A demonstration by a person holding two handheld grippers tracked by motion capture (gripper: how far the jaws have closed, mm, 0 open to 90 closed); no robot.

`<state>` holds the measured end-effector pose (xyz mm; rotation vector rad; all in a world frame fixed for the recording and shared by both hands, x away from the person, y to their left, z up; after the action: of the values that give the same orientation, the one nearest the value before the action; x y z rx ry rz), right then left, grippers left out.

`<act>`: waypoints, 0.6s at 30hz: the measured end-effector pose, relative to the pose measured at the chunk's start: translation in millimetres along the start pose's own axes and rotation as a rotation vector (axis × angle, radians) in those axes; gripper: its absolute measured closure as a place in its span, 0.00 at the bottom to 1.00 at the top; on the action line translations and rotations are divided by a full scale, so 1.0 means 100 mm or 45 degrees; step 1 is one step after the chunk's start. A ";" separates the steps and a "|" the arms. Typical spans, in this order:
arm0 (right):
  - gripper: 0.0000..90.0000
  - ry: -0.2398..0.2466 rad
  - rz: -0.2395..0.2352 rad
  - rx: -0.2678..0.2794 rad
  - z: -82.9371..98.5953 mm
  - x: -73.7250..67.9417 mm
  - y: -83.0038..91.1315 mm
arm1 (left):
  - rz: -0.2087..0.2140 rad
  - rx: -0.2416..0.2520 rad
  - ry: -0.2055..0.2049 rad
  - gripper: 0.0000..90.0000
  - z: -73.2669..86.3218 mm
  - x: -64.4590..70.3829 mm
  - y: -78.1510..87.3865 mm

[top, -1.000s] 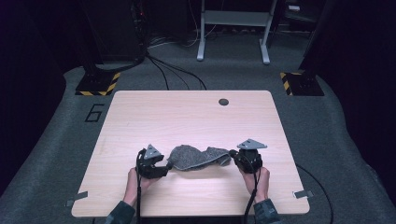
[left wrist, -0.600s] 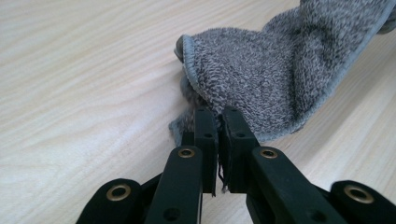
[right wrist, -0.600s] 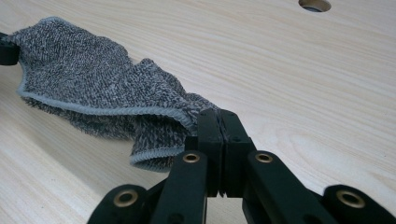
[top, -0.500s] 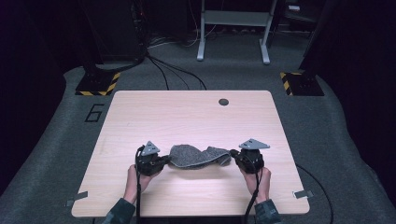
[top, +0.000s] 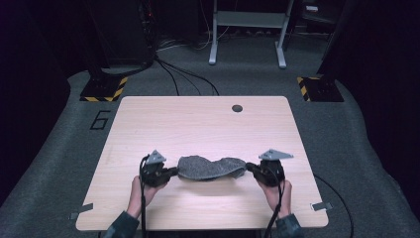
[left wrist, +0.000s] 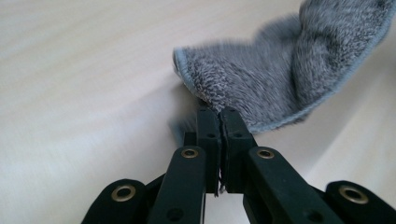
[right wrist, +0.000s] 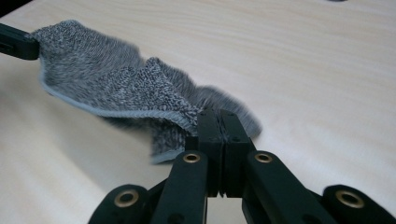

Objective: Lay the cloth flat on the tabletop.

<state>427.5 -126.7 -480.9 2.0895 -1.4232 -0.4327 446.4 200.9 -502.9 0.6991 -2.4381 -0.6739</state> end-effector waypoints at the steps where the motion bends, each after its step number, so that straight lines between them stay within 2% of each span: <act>1: 1.00 0.025 0.026 -0.010 -0.16 0.07 -0.13 | -0.025 -0.006 0.000 0.98 -0.20 -0.14 -0.03; 2: 1.00 0.025 0.026 -0.010 -0.16 0.07 -0.13 | -0.025 -0.006 0.000 0.98 -0.20 -0.14 -0.03; 3: 1.00 0.037 0.073 -0.018 -0.61 0.24 -0.35 | -0.089 0.067 0.049 0.98 -0.71 -0.32 0.00; 4: 1.00 0.037 0.073 -0.018 -0.61 0.24 -0.35 | -0.089 0.067 0.049 0.98 -0.71 -0.32 0.00; 5: 1.00 0.016 0.121 0.037 -1.19 0.38 -0.36 | -0.139 0.161 -0.008 0.98 -1.22 -0.33 0.20; 6: 1.00 0.019 0.123 0.055 -1.35 0.41 -0.31 | -0.167 0.192 -0.052 0.98 -1.40 -0.27 0.33; 7: 1.00 0.019 0.123 0.055 -1.35 0.41 -0.31 | -0.167 0.192 -0.052 0.98 -1.40 -0.27 0.33; 8: 1.00 0.029 0.149 0.119 -1.63 0.39 -0.14 | -0.200 0.225 -0.139 0.98 -1.56 -0.11 0.57; 9: 1.00 0.038 0.143 0.150 -1.68 0.37 -0.03 | -0.205 0.244 -0.157 0.98 -1.56 -0.04 0.64; 10: 1.00 0.038 0.143 0.150 -1.68 0.37 -0.03 | -0.205 0.244 -0.157 0.98 -1.56 -0.04 0.64; 11: 0.99 0.077 0.143 0.210 -1.62 0.28 0.15 | -0.186 0.258 -0.181 0.98 -1.42 0.07 0.72; 13: 0.99 0.076 0.103 0.229 -1.40 0.19 0.27 | -0.153 0.237 -0.183 0.98 -1.14 0.15 0.69; 14: 0.99 0.108 0.104 0.227 -1.25 0.14 0.29 | -0.136 0.215 -0.175 0.98 -0.96 0.17 0.64; 15: 0.99 0.119 0.096 0.210 -1.06 0.10 0.30 | -0.136 0.215 -0.175 0.98 -0.96 0.17 0.64; 16: 0.99 0.116 0.063 0.177 -0.86 0.05 0.29 | -0.096 0.123 -0.141 0.98 -0.53 0.19 0.48; 17: 0.99 0.133 0.062 0.140 -0.64 0.00 0.26 | -0.075 0.076 -0.115 0.98 -0.30 0.18 0.39; 18: 0.99 0.133 0.062 0.140 -0.64 0.00 0.26 | -0.075 0.076 -0.115 0.97 -0.30 0.18 0.39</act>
<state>444.0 -116.6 -414.8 2.1253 -1.4627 -0.2268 437.8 209.6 -452.2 0.7825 -2.5383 -0.6712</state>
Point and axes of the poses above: each handheld gripper's, and its own axes: y roughly backward along the jaws, z roughly out of its underside, x roughly to its right, the point moved 5 cm from there along -y, roughly forward along the jaws, and after that the axes turned 15 degrees about z, right-handed, at the moved point
